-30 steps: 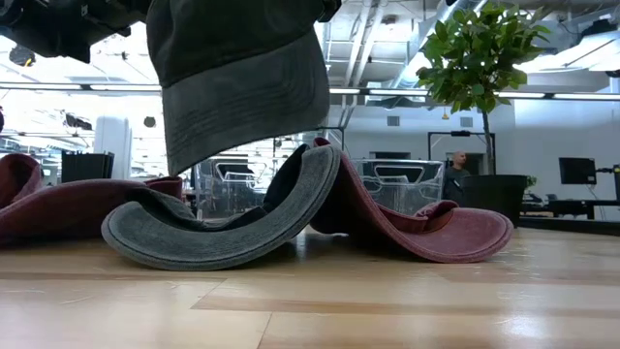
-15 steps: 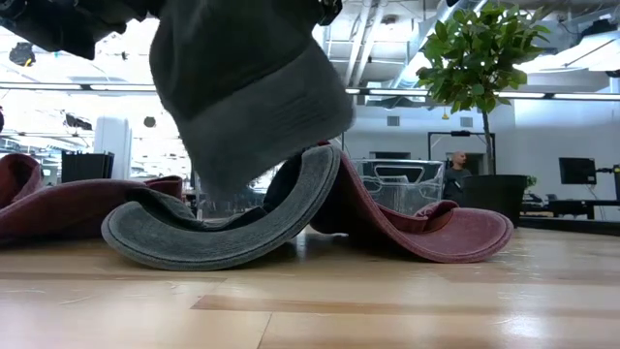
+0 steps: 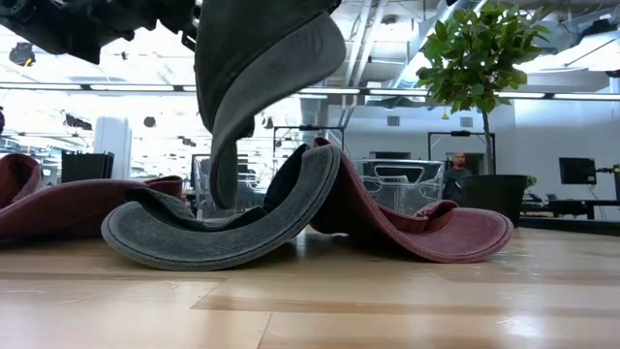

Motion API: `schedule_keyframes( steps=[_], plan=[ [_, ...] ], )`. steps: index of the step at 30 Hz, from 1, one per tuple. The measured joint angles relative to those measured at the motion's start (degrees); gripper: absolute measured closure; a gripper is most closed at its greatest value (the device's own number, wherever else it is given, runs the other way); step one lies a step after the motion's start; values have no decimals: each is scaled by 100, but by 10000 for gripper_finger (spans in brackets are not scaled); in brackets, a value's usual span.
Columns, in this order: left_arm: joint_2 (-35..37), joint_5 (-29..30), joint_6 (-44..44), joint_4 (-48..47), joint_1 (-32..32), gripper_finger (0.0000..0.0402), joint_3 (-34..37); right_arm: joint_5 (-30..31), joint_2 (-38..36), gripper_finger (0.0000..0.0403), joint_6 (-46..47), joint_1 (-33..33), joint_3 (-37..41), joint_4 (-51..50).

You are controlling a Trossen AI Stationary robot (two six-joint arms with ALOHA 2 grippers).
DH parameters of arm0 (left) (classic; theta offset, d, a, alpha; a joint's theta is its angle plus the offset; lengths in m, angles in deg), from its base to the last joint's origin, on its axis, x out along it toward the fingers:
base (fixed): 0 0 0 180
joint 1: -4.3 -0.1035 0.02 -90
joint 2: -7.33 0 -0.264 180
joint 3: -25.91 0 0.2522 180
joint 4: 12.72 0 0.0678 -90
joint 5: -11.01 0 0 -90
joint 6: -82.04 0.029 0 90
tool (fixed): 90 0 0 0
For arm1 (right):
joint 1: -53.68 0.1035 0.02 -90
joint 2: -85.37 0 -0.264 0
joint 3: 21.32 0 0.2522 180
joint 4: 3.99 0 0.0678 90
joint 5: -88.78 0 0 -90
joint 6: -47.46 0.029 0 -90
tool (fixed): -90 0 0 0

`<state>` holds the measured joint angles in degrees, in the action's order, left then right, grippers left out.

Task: Pick & Place hat
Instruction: Put the right black cap into the left transparent bin

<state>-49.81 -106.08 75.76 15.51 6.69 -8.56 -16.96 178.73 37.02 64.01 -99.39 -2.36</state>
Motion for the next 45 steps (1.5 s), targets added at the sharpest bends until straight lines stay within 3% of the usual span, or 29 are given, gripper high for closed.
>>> schedule_keyframes(
  steps=[6,10,19,28,45],
  plan=[
    [0,6,0,-6,-352,293,0,-859,-2,403,-80,17,-2,-45],
    [0,3,0,-118,-435,293,-2,-1255,-2,403,-457,15,-231,-596],
    [-470,-452,-1,-253,-430,293,-4,-1437,-7,403,-1143,15,-853,-1378],
    [-1203,-588,0,614,-347,293,-4,-1639,-4,403,-1332,2,-1088,-1738],
    [-1272,-574,609,894,-367,293,-48,-2038,-4,403,-1561,15,-1093,-1842]
  ],
)
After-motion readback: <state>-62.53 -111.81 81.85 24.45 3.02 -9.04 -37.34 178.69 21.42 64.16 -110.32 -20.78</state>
